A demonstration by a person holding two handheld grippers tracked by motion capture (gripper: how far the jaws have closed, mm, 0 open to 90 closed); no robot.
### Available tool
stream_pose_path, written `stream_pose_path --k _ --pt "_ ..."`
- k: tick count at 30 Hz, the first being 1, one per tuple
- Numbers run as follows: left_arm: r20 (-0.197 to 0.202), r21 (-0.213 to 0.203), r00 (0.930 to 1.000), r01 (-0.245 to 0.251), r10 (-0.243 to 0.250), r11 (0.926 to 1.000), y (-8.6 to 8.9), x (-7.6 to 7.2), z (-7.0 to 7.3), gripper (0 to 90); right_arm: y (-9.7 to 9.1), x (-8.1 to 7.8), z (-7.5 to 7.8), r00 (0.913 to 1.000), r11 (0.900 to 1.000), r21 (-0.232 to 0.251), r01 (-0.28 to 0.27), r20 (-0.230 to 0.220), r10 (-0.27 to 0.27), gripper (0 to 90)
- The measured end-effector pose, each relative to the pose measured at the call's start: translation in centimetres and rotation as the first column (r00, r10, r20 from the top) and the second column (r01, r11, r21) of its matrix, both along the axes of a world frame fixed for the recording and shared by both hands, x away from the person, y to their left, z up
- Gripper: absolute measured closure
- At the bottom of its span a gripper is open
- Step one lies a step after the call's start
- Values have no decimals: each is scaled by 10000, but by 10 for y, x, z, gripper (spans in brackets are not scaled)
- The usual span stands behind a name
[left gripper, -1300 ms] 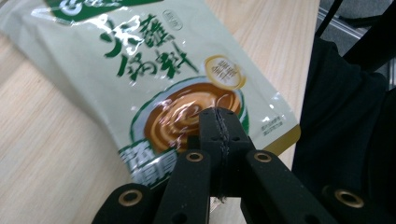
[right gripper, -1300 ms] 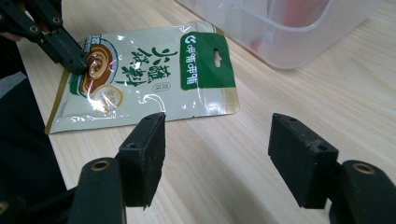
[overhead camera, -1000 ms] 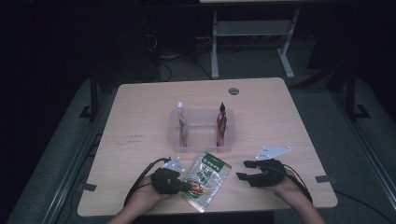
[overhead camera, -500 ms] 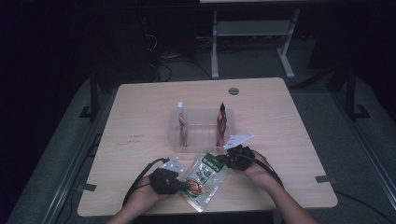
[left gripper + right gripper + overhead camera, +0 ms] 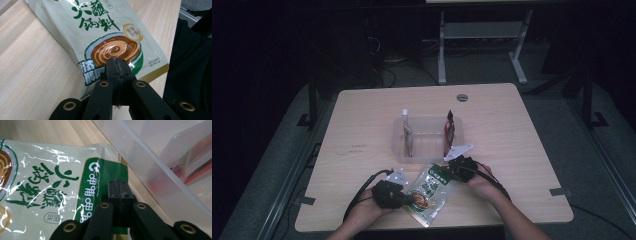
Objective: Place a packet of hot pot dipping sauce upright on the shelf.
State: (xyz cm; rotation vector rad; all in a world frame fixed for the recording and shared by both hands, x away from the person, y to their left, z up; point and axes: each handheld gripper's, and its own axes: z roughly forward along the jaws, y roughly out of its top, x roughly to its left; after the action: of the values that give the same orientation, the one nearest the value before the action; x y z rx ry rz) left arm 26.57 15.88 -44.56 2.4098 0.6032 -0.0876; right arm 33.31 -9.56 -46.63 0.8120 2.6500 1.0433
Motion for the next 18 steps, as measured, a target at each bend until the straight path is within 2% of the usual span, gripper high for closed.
stream_pose_path --k 4,7,14,15,18 --pt "51 0 10000 -65 65 10000 1 0 0 894 -2 -1 2 9996 9999 -65 -110 -277 108 900" --pt "126 60 9999 -112 111 9999 4 0 1 895 -1 -3 3 9992 9994 -245 -261 -302 253 900" --pt "700 307 9968 -404 382 9987 11 7 3 888 -2 -15 6 9981 9950 -795 -598 -214 583 900" --pt "867 464 9957 -375 333 9982 13 9 3 887 -3 -18 7 9979 9956 -740 -568 -353 543 900" --pt "1064 572 9930 -583 520 9967 15 15 3 884 -6 -24 7 9959 9944 -745 -744 -571 702 900"
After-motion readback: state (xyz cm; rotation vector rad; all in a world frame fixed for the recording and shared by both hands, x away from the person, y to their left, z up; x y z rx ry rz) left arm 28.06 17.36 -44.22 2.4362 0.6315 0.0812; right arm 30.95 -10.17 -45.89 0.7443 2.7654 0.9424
